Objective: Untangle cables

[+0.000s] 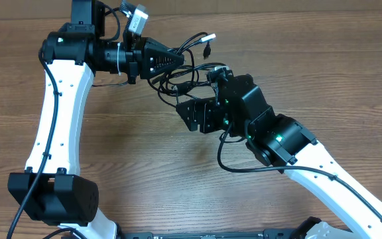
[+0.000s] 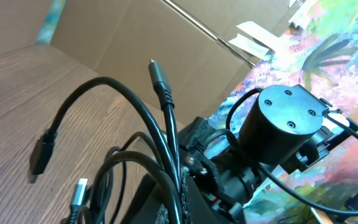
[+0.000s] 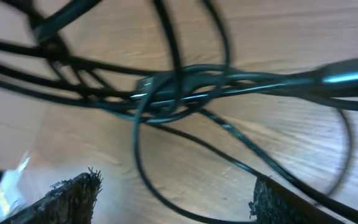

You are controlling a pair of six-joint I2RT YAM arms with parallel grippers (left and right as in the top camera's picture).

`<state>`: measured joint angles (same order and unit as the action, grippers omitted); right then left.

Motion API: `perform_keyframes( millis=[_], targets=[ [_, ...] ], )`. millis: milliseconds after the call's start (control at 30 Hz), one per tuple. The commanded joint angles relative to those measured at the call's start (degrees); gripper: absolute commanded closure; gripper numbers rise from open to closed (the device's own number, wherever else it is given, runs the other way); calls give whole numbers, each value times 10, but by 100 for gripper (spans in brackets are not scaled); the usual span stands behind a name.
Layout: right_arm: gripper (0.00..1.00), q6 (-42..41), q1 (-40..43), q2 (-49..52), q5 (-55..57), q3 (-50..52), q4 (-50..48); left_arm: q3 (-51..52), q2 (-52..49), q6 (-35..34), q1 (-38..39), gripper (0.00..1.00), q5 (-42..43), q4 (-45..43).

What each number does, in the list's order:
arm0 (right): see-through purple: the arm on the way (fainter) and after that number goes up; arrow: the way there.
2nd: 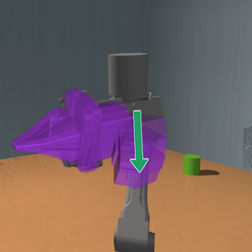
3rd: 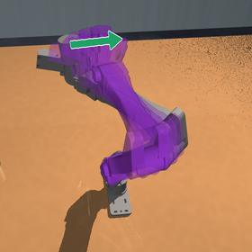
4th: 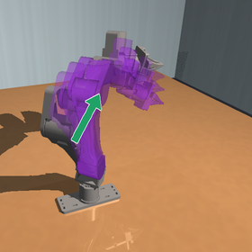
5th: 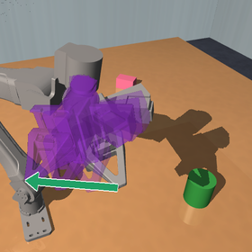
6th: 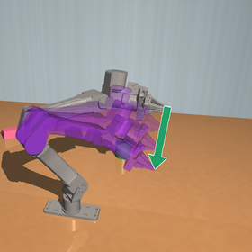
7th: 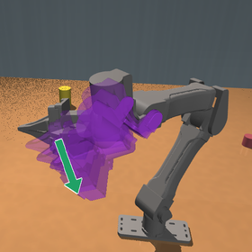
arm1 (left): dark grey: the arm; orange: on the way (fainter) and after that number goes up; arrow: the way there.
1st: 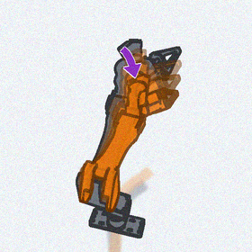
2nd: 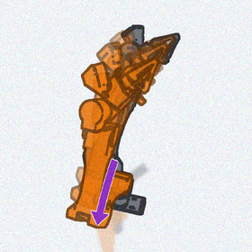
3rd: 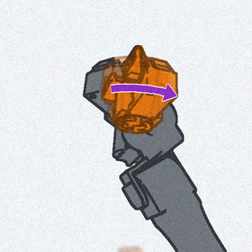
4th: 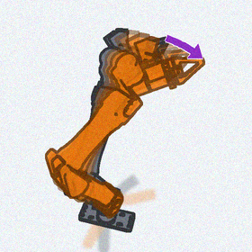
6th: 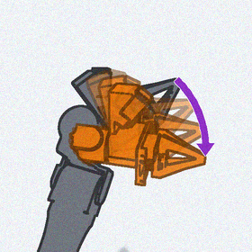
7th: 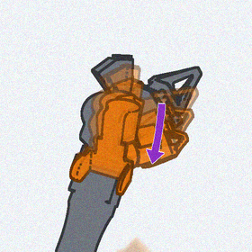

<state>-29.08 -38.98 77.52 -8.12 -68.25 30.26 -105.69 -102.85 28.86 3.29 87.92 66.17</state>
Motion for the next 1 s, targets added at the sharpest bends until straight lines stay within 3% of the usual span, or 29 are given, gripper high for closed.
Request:
perform_keyframes(
  millis=[0,233,567,800,967],
  targets=[
    [21,14,1,-1,67,-7,-8,-10,20,-9,0,96,27,0],
    [21,26,1,-1,75,-7,-60,-10,20,-32,12,96,27,0],
    [24,26,1,0,126,-7,-66,-10,20,-157,29,95,27,0],
    [25,26,1,15,99,-7,-66,-10,20,-196,30,96,27,-1],
    [35,24,1,40,38,-7,-66,-10,20,-205,33,95,27,-9]
  ],
)
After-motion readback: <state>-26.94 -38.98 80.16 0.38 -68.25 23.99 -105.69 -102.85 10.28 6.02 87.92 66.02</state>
